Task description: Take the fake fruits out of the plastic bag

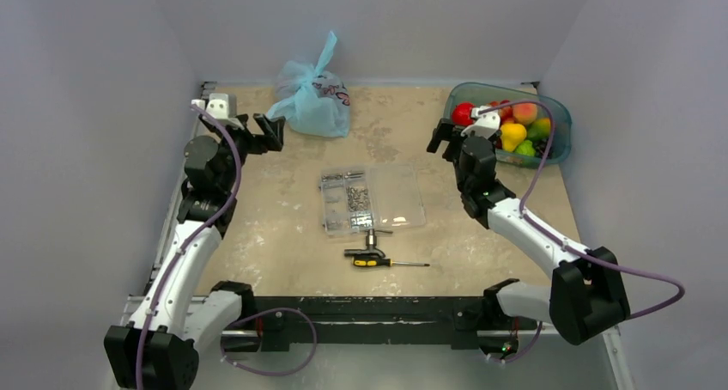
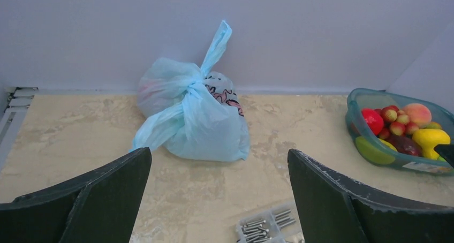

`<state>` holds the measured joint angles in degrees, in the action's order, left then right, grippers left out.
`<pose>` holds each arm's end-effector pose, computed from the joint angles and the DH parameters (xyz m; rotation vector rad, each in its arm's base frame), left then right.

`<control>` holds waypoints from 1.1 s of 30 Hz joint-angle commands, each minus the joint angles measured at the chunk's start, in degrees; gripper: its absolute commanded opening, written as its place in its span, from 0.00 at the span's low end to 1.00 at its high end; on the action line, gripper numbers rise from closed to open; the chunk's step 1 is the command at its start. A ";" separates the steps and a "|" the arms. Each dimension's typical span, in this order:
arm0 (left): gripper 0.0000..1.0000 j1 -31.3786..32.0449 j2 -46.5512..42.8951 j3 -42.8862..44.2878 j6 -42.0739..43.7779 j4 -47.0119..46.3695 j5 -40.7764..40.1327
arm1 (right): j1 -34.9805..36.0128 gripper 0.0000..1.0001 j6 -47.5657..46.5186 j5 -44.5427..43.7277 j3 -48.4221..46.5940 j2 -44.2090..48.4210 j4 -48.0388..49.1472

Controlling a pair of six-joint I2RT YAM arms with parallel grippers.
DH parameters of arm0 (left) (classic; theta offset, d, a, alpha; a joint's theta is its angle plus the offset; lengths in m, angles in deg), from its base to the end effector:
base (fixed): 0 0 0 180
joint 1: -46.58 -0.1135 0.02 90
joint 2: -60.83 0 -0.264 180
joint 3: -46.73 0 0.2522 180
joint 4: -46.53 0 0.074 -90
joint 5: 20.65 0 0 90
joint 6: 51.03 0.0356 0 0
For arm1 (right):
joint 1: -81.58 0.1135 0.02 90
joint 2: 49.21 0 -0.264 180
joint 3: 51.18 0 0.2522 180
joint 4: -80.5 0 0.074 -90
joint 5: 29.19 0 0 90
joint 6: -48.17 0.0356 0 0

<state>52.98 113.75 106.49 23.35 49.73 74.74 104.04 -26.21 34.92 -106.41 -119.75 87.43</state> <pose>0.2187 -0.0279 0.3611 -0.0461 1.5186 -0.3789 0.2649 0.0927 0.2804 0.2314 1.6877 0.1076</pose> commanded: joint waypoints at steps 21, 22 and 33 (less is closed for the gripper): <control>0.96 1.41 8.77 12.01 -2.12 19.17 8.26 | 5.10 0.99 13.89 14.01 -8.52 -15.43 6.17; 0.96 1.32 8.94 12.25 -2.17 19.41 8.26 | 6.53 0.99 13.19 13.37 -10.35 -17.26 5.54; 0.96 -2.54 10.05 12.80 -2.96 19.18 11.64 | 17.89 0.99 16.68 8.51 -36.46 -40.49 3.49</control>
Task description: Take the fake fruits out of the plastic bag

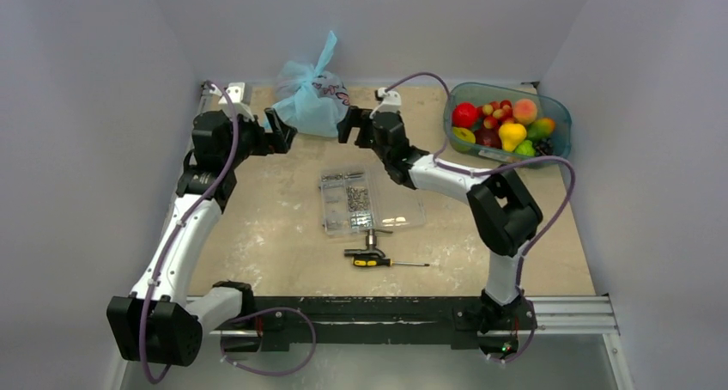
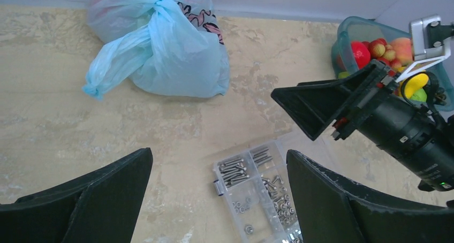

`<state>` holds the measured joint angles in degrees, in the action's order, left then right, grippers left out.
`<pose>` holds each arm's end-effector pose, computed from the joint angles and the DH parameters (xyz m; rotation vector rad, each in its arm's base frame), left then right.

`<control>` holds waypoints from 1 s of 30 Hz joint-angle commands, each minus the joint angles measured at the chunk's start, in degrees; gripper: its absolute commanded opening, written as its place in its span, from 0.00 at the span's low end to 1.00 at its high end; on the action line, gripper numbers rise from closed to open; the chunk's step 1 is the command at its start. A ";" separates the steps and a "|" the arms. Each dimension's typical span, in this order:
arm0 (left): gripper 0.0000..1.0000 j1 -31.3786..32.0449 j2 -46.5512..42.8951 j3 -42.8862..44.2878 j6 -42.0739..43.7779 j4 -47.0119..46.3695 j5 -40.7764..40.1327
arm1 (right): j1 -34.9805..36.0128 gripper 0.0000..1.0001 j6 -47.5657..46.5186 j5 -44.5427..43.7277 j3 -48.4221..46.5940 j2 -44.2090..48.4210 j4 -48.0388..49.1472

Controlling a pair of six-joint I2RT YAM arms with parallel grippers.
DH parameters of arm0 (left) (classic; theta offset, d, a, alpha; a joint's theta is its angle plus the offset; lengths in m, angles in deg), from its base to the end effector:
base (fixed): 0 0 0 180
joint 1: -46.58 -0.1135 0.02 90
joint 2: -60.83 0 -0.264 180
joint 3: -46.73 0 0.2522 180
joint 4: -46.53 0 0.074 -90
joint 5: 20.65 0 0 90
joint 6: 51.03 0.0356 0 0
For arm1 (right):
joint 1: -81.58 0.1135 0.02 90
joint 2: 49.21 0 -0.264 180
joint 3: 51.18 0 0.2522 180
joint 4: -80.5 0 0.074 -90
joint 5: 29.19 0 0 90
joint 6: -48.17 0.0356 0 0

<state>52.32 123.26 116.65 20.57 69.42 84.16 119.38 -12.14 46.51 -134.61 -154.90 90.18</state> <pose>0.2502 -0.0343 0.3516 -0.0220 1.8635 -0.5311 0.3457 0.2570 0.2485 0.0537 1.8258 0.6195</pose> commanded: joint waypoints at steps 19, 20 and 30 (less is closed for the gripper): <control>0.95 -2.95 1.97 3.34 -0.85 -1.26 5.98 | 5.68 0.99 -2.67 -13.34 -40.90 -31.80 -4.90; 0.95 -2.97 2.06 3.34 -0.90 -1.36 6.14 | 5.64 0.98 -3.22 -13.45 -41.96 -32.83 -4.37; 0.95 -3.01 3.37 3.43 -0.11 -1.00 6.03 | 5.53 0.58 -3.02 -16.50 -46.72 -37.58 -2.88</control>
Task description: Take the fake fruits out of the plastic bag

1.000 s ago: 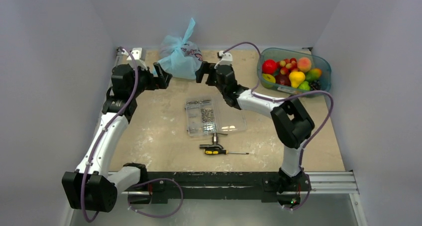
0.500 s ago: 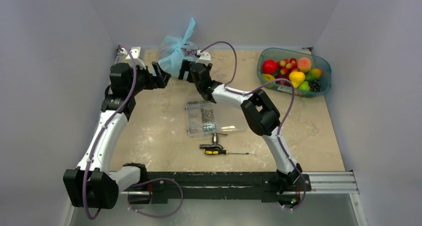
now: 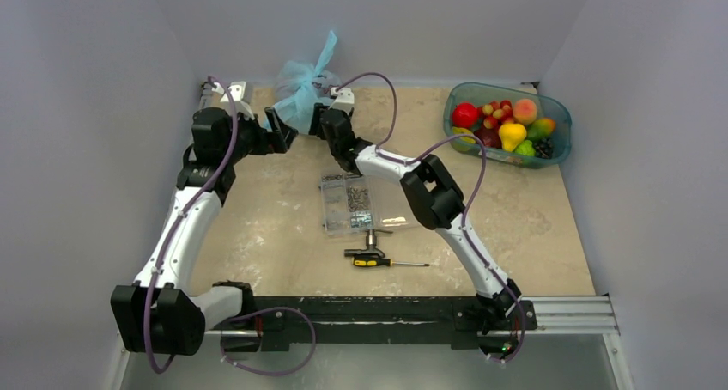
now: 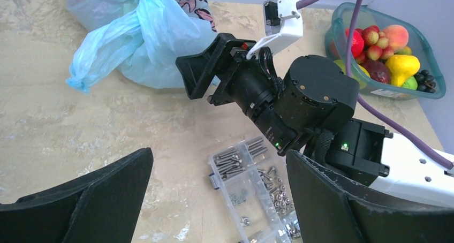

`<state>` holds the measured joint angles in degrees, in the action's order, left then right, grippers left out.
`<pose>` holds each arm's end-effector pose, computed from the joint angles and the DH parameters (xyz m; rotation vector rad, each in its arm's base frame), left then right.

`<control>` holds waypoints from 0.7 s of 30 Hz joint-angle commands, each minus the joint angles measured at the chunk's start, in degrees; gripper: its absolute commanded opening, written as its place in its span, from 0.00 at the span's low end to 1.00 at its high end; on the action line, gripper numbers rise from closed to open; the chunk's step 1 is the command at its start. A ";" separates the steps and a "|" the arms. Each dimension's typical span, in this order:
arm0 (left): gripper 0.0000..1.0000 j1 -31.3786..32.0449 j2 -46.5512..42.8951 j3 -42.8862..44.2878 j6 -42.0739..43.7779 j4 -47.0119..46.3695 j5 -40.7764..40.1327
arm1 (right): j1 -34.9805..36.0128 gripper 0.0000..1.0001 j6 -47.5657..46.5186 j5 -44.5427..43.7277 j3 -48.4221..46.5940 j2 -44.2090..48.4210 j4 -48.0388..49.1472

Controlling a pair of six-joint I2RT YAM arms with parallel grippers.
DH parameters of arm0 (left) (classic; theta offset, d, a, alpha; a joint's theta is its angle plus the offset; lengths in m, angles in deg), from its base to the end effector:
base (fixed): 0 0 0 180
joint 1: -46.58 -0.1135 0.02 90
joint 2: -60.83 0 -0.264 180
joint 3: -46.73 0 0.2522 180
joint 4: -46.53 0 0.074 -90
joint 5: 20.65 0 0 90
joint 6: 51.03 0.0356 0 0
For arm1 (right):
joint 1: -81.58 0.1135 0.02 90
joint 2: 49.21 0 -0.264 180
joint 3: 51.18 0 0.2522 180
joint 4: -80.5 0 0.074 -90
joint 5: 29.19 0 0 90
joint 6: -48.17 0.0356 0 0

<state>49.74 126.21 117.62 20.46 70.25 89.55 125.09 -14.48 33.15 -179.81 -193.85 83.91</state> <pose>0.2620 -0.0268 0.3442 -0.0110 1.9113 -0.5896 0.4325 0.3878 0.1737 0.0960 1.7860 0.4630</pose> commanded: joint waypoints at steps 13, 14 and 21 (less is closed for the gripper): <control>0.93 1.40 4.23 3.31 2.07 1.32 -0.76 | -7.40 0.00 -10.36 22.03 15.71 11.36 9.15; 0.93 1.68 4.35 3.62 2.21 1.49 -0.66 | -8.87 0.00 -11.62 27.19 19.06 13.50 10.03; 0.92 1.87 6.14 4.44 -1.00 1.20 2.60 | -19.47 0.00 -22.92 51.93 27.65 21.05 2.77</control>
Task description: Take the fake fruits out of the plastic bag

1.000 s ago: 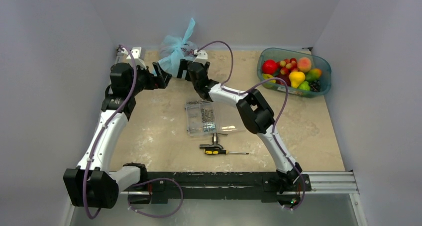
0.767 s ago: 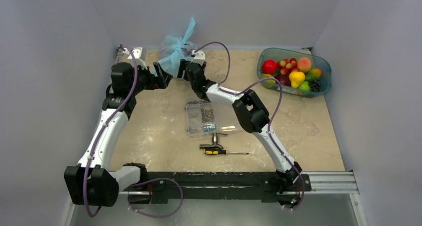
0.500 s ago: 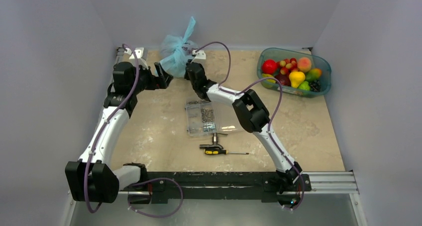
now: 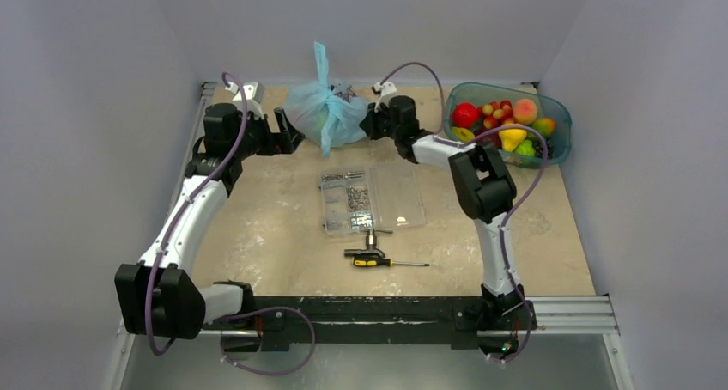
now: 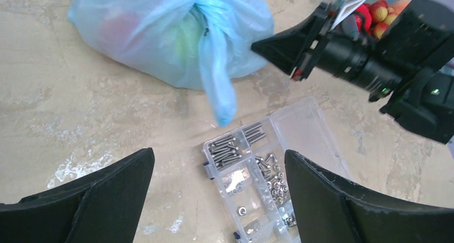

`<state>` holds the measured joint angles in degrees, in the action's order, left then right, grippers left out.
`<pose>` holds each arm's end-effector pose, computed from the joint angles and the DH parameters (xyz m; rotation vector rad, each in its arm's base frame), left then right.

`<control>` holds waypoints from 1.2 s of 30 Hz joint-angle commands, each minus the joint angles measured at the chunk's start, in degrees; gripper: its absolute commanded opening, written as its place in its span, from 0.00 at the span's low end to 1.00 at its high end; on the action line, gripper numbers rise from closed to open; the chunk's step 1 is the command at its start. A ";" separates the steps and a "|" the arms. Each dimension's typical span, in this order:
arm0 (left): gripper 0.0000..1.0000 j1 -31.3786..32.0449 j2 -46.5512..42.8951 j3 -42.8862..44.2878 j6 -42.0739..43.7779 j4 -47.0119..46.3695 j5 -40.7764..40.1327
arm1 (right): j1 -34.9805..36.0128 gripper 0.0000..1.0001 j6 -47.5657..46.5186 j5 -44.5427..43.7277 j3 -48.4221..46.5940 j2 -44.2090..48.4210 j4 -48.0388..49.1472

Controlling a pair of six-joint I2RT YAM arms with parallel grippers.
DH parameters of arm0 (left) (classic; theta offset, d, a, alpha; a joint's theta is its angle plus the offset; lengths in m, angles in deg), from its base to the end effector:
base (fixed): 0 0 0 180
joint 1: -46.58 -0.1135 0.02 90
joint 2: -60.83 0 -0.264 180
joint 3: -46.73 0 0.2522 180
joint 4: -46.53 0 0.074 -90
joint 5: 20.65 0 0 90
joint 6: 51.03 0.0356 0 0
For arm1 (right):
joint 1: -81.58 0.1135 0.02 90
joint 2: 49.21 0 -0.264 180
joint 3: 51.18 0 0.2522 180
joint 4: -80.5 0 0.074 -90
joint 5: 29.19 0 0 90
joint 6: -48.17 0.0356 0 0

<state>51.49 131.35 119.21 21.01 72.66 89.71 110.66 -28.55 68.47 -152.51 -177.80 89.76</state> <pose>0.2799 -0.0365 0.3270 0.0037 2.0162 -0.6095 0.4458 0.2534 0.1706 -0.3581 1.8980 0.6268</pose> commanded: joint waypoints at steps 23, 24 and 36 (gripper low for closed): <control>0.66 11.20 28.40 30.01 -3.42 8.39 -10.55 | -10.17 0.60 -8.13 -2.49 -12.43 12.26 -27.52; 0.66 12.05 29.91 32.27 -2.36 9.09 -12.49 | -10.07 0.62 -8.51 -2.91 -12.45 12.80 -27.32; 0.60 17.74 42.52 47.03 5.37 9.80 -21.70 | -8.46 0.67 -6.64 9.06 -12.31 12.47 -16.83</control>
<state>68.76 171.61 162.97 23.83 82.73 70.47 101.26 -36.90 71.51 -163.96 -166.09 66.20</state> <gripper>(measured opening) 0.622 0.674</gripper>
